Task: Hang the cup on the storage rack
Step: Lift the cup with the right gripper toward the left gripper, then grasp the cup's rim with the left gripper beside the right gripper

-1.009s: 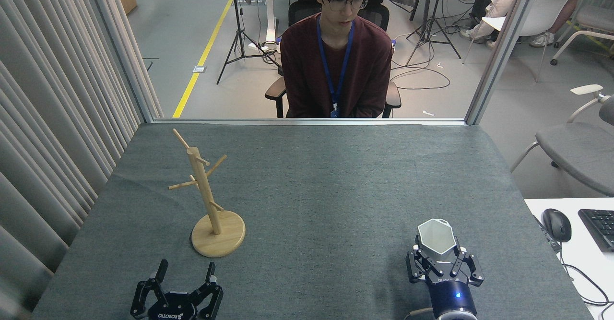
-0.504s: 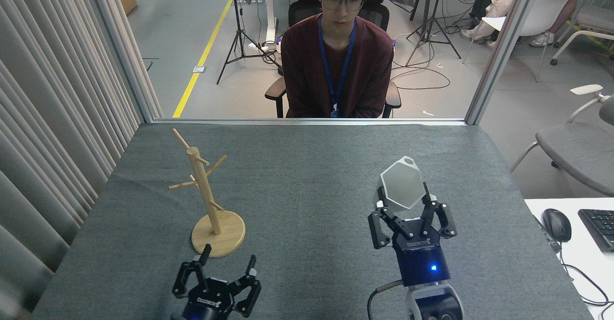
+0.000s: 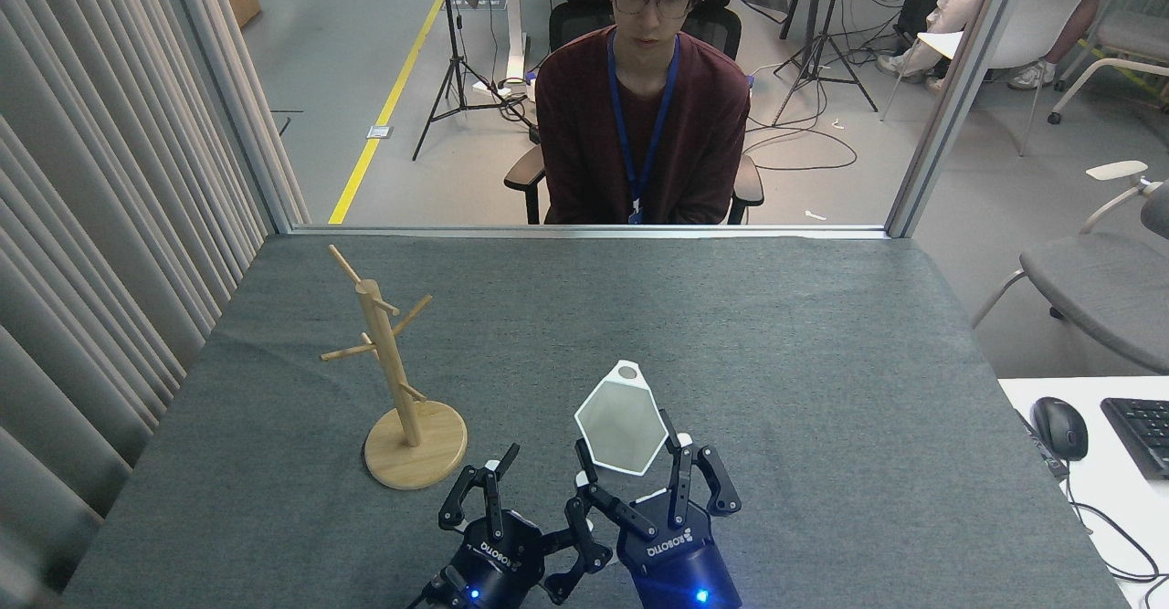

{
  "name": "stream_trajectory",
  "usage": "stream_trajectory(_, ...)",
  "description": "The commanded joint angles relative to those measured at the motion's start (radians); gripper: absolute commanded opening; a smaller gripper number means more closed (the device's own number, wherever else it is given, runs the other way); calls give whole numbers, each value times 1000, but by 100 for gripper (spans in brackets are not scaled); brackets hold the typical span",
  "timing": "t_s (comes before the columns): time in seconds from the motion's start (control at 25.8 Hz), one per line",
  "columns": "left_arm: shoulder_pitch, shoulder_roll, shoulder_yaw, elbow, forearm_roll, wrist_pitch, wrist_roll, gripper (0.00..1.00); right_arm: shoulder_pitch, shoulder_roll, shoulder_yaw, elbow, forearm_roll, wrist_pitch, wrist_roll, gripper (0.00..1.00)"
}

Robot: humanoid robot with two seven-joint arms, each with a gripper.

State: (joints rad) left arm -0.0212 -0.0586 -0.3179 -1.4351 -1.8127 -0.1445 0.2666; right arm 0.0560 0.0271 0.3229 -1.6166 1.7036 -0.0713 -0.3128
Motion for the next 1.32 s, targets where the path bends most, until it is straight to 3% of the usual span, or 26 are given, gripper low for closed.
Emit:
stream_trajectory(0.0, -2, -1, -6, -10, 0, -9, -1, 100, 24, 8, 18, -3, 16, 1, -15, 62)
stream_trajectory(0.23, 10, -1, -7, -58, 3, -55, -1, 100, 22, 14, 19, -2, 18, -1, -15, 62)
stream_trajectory(1.12, 3, 0, -26, -59, 3, -56, -1, 100, 44, 36, 88, 24, 47, -4, -35, 63)
stream_trajectory(1.24, 0, 2, -26, -61, 3, -56, -3, 69, 44, 36, 88, 24, 47, -4, -35, 63)
stream_trajectory(1.28, 0, 2, -26, -59, 3, -56, -3, 66, 44, 37, 88, 24, 47, -4, -35, 63)
